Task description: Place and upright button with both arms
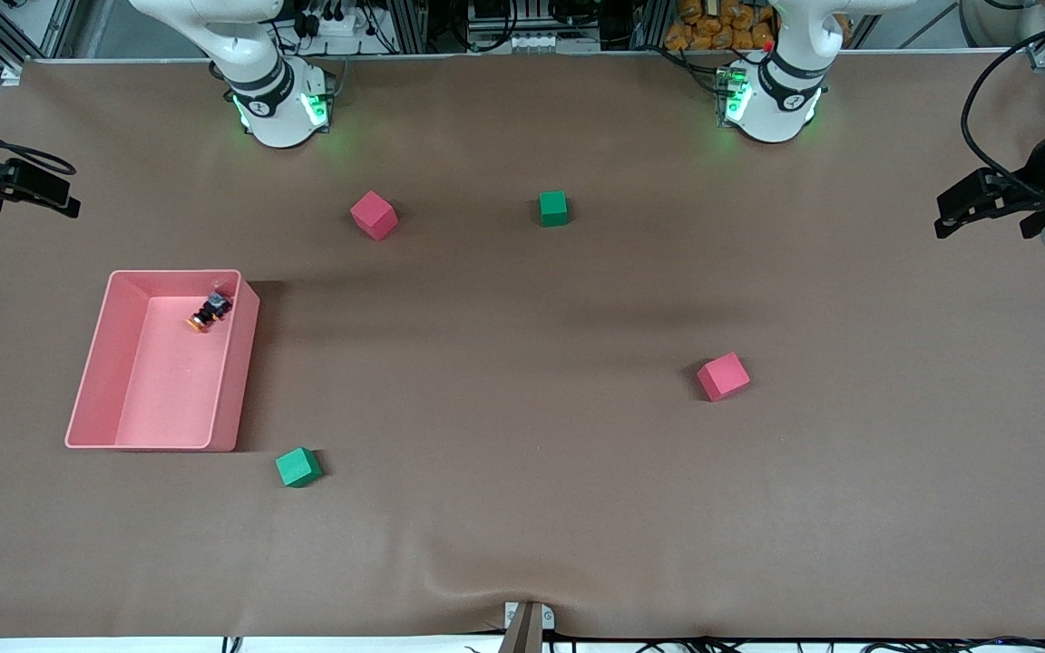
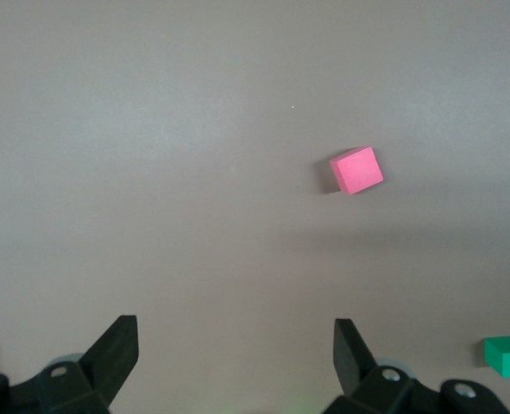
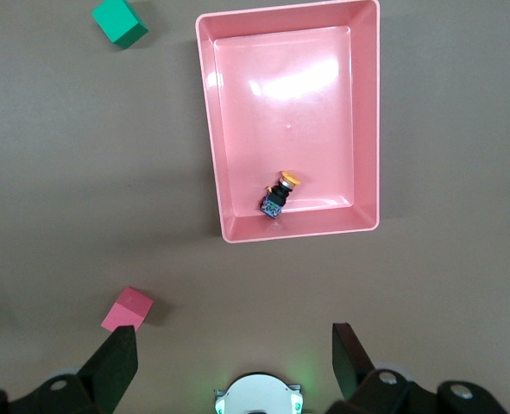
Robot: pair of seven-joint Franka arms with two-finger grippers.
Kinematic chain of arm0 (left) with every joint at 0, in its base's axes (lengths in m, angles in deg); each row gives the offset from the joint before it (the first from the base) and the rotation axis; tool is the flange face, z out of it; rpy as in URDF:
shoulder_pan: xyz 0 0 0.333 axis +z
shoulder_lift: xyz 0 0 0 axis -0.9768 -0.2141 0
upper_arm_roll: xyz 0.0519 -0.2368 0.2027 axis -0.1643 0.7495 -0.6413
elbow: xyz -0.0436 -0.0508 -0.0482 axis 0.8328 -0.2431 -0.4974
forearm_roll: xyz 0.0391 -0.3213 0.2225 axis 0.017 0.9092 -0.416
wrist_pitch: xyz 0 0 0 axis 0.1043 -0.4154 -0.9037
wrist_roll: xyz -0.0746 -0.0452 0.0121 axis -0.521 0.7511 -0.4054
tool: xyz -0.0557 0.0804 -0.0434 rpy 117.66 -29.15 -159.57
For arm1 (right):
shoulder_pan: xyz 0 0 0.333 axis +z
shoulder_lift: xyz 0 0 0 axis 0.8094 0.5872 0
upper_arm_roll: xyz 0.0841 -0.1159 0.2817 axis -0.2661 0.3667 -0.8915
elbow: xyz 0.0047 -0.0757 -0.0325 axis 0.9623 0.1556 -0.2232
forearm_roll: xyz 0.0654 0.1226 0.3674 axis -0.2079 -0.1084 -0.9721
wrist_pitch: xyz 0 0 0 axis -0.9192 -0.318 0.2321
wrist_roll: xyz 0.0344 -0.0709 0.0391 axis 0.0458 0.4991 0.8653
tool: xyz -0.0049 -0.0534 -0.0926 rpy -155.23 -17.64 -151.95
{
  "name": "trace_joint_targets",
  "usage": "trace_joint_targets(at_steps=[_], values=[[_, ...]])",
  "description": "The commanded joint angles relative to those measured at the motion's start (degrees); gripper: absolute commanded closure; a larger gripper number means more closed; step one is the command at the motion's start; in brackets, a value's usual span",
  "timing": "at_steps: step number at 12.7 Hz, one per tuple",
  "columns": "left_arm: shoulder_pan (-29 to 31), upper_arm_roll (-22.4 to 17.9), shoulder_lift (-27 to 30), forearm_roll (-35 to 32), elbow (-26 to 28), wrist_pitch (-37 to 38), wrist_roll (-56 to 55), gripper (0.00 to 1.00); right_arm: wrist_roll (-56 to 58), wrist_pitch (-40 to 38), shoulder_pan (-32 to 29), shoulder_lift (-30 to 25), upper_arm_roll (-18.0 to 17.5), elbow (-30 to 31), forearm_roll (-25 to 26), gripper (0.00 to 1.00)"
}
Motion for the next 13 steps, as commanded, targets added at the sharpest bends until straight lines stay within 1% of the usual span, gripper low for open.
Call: trace_joint_targets(at_steps=[1, 5, 8, 10, 13], values=[[0.35, -0.11, -0.01, 0.87, -0.81, 0.93, 1.21, 0.00, 0.33, -0.24, -0.21, -0.30, -0.46, 0.97, 0.22, 0.00], [0.35, -0.11, -0.18, 0.96, -0.90, 0.84, 1.21, 0.00, 0.69, -0.42, -0.74, -0.30, -0.46, 1.07, 0.31, 0.00], [0.35, -0.29, -0.18, 2.10, -0.81, 0.93, 1.12, 0.00, 0.60, 0.55, -1.36, 0.84, -0.37, 1.15, 0.22, 0.00], [0.26, -0.29, -0.18, 2.10, -0.81, 0.93, 1.04, 0.00, 0.69, 2.73, -1.53, 1.29, -0.29, 4.38, 0.22, 0.00], [0.26, -0.29, -0.27, 2.10, -0.81, 0.93, 1.04, 0.00, 0.69, 9.05, -3.20, 1.29, -0.37, 10.62, 0.22, 0.00]])
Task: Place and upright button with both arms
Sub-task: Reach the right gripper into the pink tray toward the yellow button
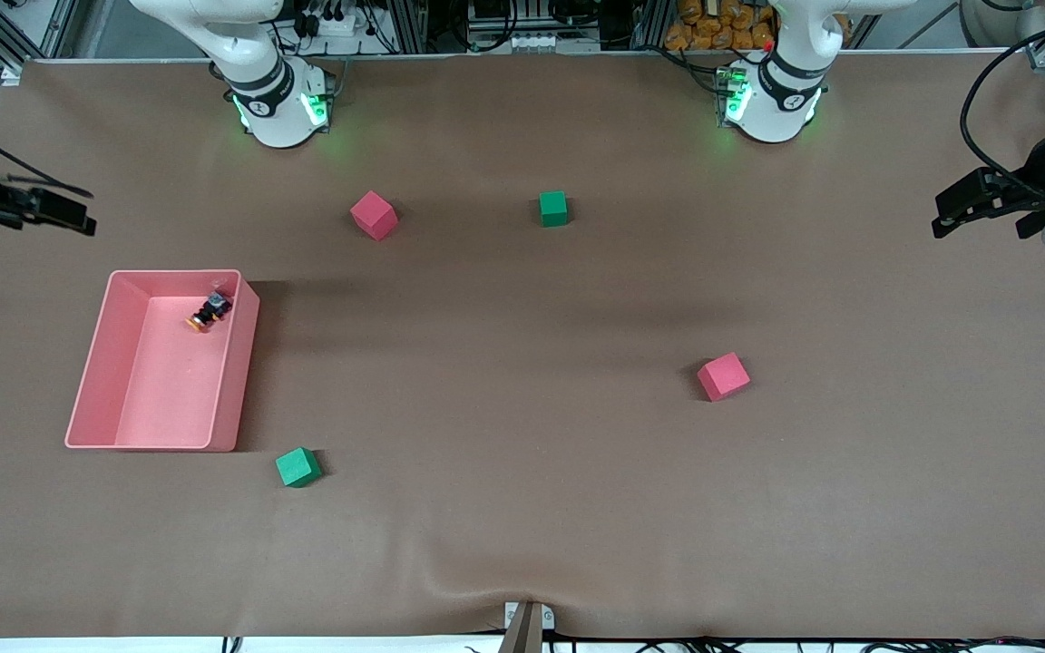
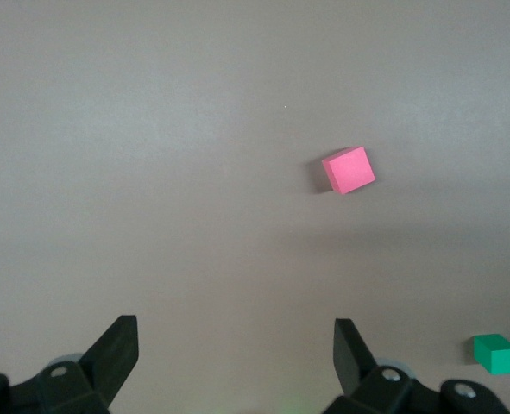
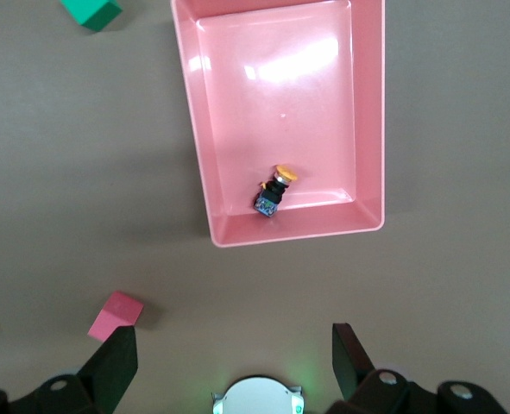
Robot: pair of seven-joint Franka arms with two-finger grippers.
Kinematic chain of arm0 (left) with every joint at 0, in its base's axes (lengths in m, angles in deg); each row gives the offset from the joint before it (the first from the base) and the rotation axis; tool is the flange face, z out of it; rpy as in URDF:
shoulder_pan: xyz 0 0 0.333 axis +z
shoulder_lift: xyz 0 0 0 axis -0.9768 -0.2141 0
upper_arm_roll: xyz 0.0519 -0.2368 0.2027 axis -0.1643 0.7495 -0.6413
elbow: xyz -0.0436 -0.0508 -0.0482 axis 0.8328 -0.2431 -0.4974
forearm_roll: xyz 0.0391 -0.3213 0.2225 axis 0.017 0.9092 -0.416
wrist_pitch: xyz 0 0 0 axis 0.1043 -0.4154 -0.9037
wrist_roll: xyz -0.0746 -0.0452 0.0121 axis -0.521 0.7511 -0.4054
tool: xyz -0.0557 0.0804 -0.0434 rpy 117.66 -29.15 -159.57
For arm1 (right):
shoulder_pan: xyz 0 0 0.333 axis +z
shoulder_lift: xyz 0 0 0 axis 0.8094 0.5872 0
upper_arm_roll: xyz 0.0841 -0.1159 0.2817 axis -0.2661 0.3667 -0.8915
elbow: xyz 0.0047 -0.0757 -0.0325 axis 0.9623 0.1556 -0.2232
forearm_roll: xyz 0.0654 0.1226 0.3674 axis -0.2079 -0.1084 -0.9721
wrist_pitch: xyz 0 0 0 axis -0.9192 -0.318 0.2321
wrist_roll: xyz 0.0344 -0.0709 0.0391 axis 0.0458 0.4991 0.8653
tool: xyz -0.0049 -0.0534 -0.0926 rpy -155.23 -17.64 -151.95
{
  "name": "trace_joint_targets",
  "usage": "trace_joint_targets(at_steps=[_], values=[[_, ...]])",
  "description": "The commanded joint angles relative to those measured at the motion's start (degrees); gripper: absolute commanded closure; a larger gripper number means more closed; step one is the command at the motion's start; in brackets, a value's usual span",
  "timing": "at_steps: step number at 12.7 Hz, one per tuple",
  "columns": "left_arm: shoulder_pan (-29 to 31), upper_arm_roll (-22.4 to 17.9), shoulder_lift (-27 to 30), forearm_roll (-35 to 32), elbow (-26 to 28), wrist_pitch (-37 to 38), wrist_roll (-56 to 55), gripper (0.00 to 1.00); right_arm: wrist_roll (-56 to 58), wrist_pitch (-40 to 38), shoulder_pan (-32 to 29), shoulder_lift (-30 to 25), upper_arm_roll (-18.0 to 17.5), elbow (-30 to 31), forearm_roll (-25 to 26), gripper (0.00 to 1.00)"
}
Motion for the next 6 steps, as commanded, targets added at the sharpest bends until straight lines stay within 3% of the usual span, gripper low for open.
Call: trace_joint_targets(at_steps=[1, 4, 6], values=[[0.23, -0.08, -0.17, 0.82, -0.82, 0.91, 1.12, 0.00, 0.53, 6.88, -1.41, -0.74, -0.46, 7.08, 0.22, 0.00], [0.32, -0.08, -0.17, 0.74, -0.73, 0.91, 1.12, 0.00, 0.44, 16.91, -5.45, -0.30, -0.46, 17.10, 0.22, 0.00], [0.32, -0.08, -0.26, 0.65, -0.73, 0.91, 1.21, 0.00, -0.35, 20.18, -5.55, 1.79, -0.38, 20.46, 0.48, 0.00]])
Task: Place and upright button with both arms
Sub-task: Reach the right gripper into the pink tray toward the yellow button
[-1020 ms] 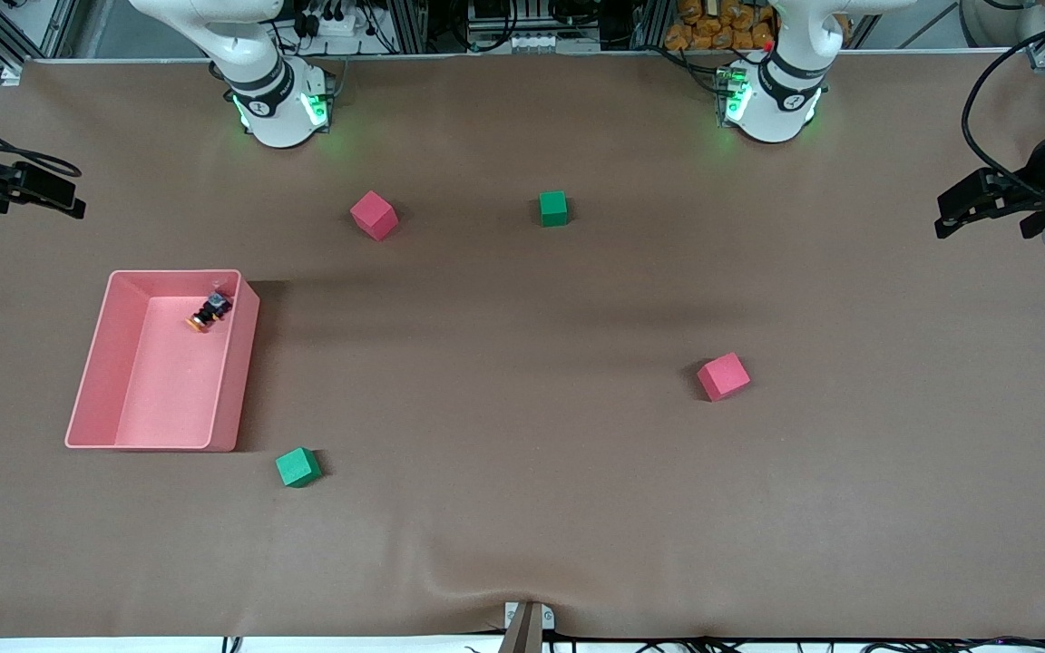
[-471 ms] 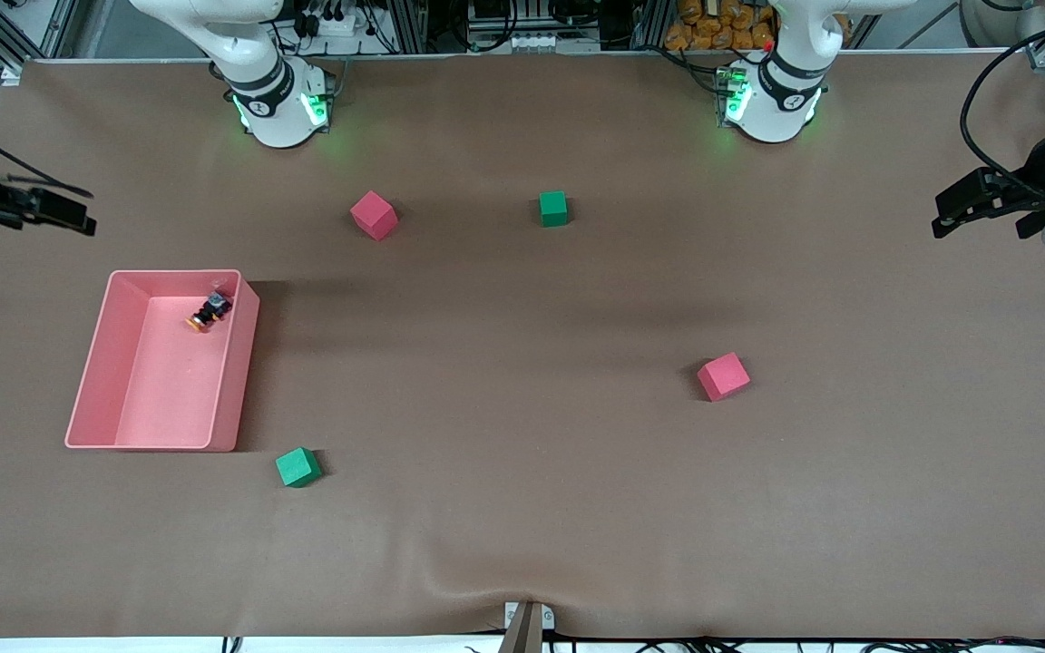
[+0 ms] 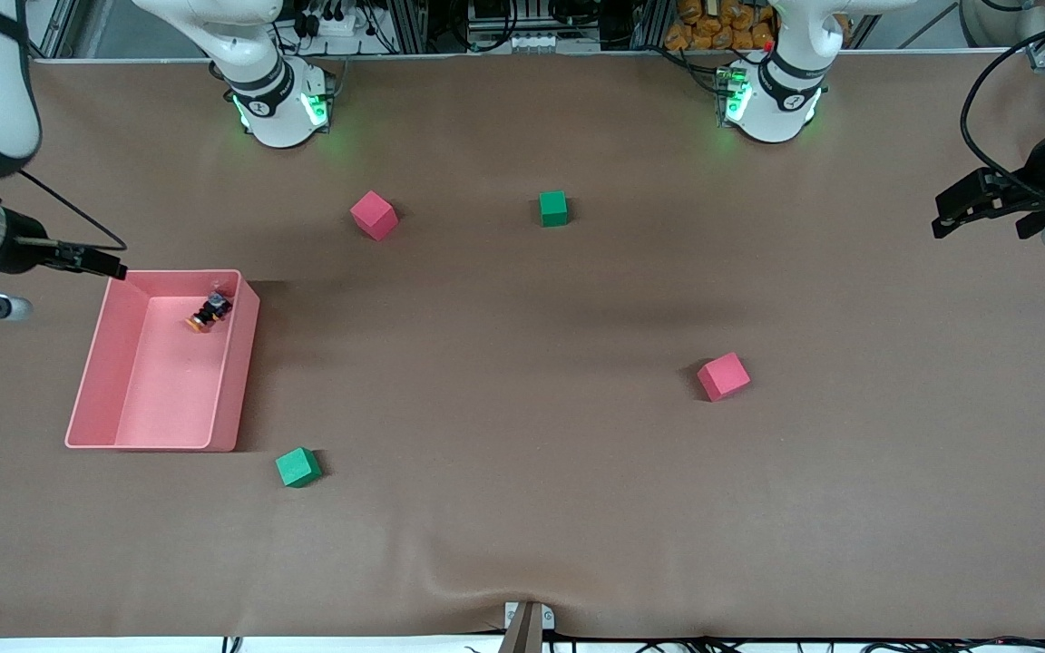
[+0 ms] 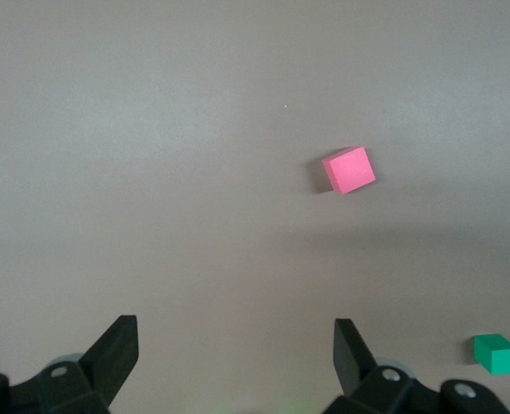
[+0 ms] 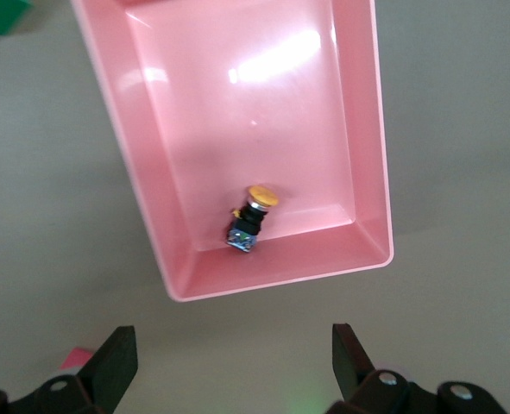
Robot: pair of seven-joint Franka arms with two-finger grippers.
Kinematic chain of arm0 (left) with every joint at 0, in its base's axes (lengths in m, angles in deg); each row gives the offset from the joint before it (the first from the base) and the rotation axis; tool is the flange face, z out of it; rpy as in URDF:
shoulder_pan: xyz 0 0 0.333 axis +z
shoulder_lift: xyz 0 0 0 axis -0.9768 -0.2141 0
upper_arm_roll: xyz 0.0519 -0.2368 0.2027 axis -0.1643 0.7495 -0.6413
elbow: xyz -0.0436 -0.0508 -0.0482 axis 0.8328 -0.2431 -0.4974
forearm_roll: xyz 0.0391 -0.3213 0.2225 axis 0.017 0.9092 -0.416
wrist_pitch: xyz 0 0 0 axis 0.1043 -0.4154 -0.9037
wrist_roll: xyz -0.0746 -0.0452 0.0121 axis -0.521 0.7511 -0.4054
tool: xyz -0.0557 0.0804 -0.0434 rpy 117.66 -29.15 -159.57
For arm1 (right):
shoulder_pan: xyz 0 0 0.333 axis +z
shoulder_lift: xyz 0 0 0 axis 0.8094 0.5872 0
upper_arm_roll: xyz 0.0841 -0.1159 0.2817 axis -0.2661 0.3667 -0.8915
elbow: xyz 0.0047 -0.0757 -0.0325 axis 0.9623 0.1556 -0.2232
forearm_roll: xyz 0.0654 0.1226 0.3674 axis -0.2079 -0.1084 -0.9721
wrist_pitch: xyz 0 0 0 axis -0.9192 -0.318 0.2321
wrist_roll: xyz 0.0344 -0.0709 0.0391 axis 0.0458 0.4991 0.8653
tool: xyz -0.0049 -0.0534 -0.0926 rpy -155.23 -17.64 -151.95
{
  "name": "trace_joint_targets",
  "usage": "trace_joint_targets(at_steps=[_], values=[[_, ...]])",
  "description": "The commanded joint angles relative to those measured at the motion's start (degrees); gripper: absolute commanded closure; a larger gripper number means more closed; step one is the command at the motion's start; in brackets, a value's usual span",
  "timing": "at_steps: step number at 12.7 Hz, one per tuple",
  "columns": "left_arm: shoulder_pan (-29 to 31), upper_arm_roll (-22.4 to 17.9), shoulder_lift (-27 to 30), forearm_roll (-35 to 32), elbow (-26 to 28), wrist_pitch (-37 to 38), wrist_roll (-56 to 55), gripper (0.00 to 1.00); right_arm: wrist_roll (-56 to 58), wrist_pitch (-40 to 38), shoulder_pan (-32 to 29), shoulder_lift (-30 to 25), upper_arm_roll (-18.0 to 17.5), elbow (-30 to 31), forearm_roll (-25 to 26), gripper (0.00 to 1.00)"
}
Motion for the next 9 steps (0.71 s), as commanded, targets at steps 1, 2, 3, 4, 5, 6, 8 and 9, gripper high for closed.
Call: trace_joint_targets(at_steps=[1, 2, 3, 4, 5, 6, 8, 9], values=[[0.31, -0.05, -0.23, 0.64, -0.75, 0.90, 1.30, 0.00, -0.46, 2.57, -1.57, 2.40, -0.50, 3.91, 0.56, 0.00], [0.31, -0.05, -0.23, 0.64, -0.75, 0.90, 1.30, 0.00, -0.46, 3.01, -2.80, 3.73, -0.59, 4.17, 0.57, 0.00], [0.31, -0.05, -0.23, 0.64, -0.75, 0.90, 1.30, 0.00, -0.46, 3.97, -2.90, 5.22, -0.59, 4.17, 0.48, 0.00], [0.31, -0.05, -0.23, 0.64, -0.75, 0.90, 1.30, 0.00, -0.55, 5.98, -2.64, 6.71, -0.68, 4.43, 0.39, 0.00], [0.31, -0.05, -0.23, 0.64, -0.66, 0.90, 1.30, 0.00, -0.55, 7.30, -2.63, 7.95, -0.68, 5.31, 0.22, 0.00], [0.31, -0.05, -0.23, 0.64, -0.66, 0.90, 1.30, 0.00, -0.55, 9.58, -2.46, 8.31, -0.68, 6.79, 0.13, 0.00], [0.31, -0.05, -0.23, 0.64, -0.66, 0.90, 1.30, 0.00, -2.55, 17.29, -1.41, 8.75, -0.68, 12.14, 0.21, 0.00], [0.31, -0.05, -0.23, 0.64, -0.66, 0.99, 1.30, 0.00, -3.09, 20.21, -1.14, 9.27, -0.68, 13.56, 0.21, 0.00]])
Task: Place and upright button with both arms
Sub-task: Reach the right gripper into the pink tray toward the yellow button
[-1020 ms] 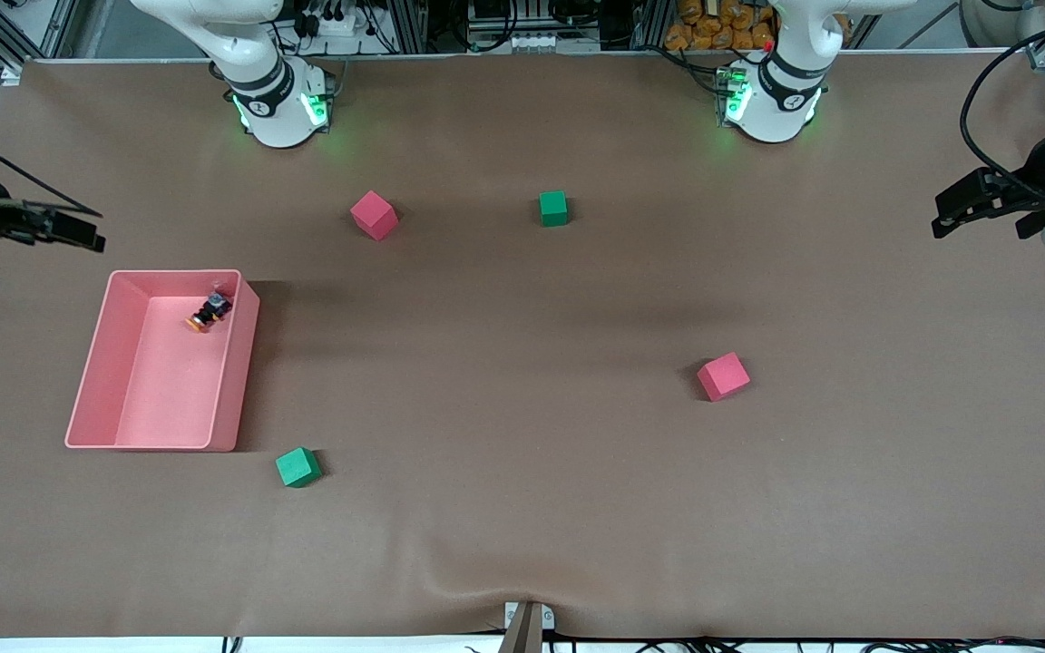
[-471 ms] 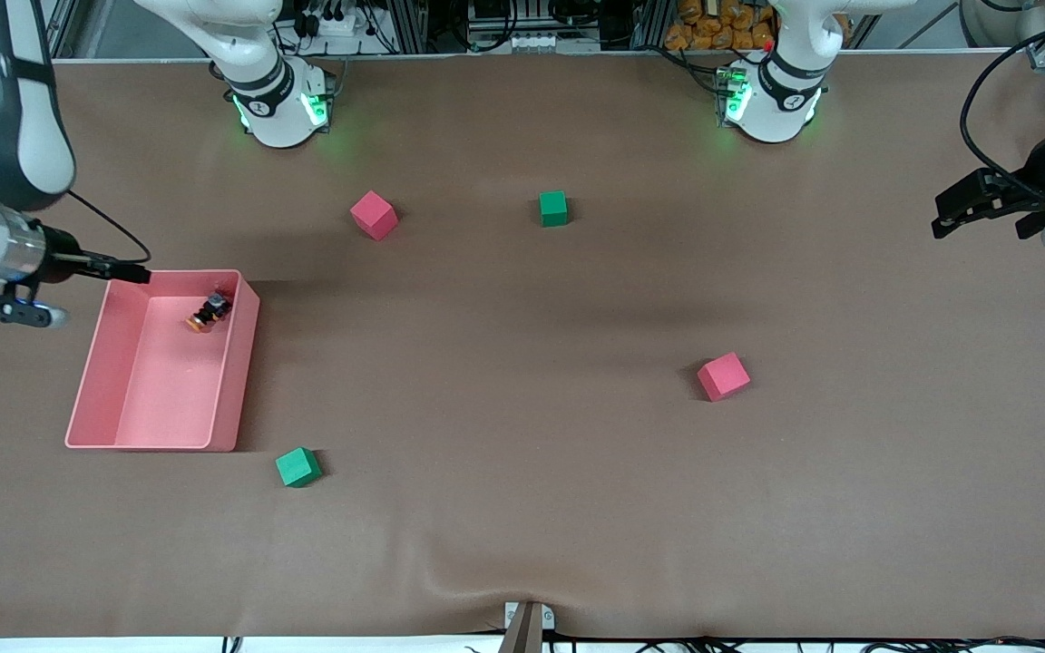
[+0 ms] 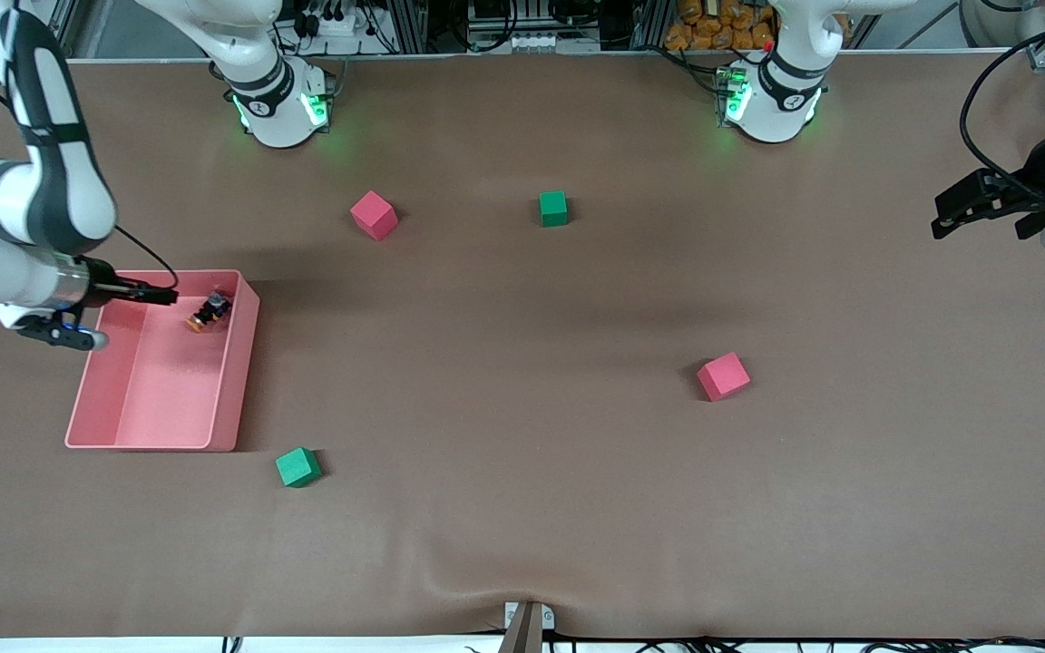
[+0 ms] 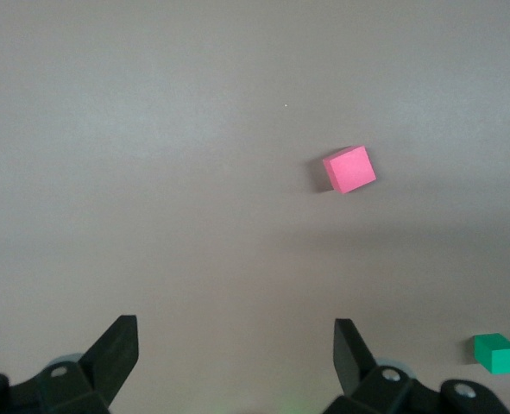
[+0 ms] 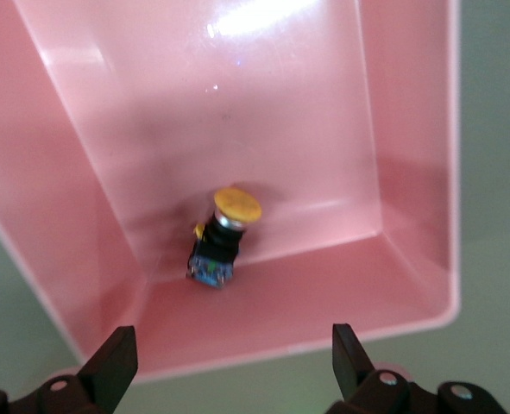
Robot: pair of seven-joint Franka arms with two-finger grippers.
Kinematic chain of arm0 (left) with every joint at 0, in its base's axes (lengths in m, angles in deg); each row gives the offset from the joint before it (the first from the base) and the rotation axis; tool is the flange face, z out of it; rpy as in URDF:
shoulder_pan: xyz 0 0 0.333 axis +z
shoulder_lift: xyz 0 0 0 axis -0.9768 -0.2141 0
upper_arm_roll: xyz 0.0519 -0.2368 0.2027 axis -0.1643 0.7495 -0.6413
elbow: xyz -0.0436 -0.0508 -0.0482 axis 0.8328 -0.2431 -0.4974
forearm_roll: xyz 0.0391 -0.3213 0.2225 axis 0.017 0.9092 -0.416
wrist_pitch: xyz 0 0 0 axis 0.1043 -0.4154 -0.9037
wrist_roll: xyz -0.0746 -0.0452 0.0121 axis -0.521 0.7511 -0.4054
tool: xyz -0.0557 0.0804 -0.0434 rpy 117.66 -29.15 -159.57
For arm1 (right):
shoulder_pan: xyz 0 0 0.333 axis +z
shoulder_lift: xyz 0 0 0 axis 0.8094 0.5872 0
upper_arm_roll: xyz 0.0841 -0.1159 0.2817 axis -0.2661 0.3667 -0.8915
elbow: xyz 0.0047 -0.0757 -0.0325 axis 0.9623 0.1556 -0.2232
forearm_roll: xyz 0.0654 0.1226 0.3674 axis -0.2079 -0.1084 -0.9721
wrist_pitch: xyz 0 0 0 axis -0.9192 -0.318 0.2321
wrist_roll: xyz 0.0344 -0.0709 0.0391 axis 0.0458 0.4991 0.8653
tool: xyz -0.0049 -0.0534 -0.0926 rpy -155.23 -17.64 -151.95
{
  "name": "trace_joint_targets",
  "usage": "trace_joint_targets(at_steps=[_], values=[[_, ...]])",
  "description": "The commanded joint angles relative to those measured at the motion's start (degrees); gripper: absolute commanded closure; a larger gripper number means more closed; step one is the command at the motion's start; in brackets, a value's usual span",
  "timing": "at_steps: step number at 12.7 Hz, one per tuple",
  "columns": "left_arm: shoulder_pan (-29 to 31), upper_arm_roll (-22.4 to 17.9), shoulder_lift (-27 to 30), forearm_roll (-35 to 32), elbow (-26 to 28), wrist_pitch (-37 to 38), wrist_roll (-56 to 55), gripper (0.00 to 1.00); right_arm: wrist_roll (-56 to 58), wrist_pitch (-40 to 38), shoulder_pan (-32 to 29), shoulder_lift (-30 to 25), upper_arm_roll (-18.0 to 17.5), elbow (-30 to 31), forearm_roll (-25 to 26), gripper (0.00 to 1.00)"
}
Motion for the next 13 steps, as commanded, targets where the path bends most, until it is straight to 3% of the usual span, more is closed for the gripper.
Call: trace_joint_targets(at_steps=[1, 4, 13], values=[[0.31, -0.03, -0.05, 0.82, -0.70, 1.06, 1.39, 0.00, -3.32, 6.19, 1.04, 0.96, -0.38, 4.17, 0.23, 0.00], [0.31, -0.03, -0.14, 0.82, -0.70, 1.32, 2.09, 0.00, -7.89, 7.17, 3.15, 1.85, -0.47, 4.16, 0.23, 0.00], [0.39, -0.03, -0.31, 0.91, -0.61, 1.32, 2.18, 0.00, -3.96, 13.15, 3.59, 8.35, -0.47, 4.25, 0.23, 0.00]])
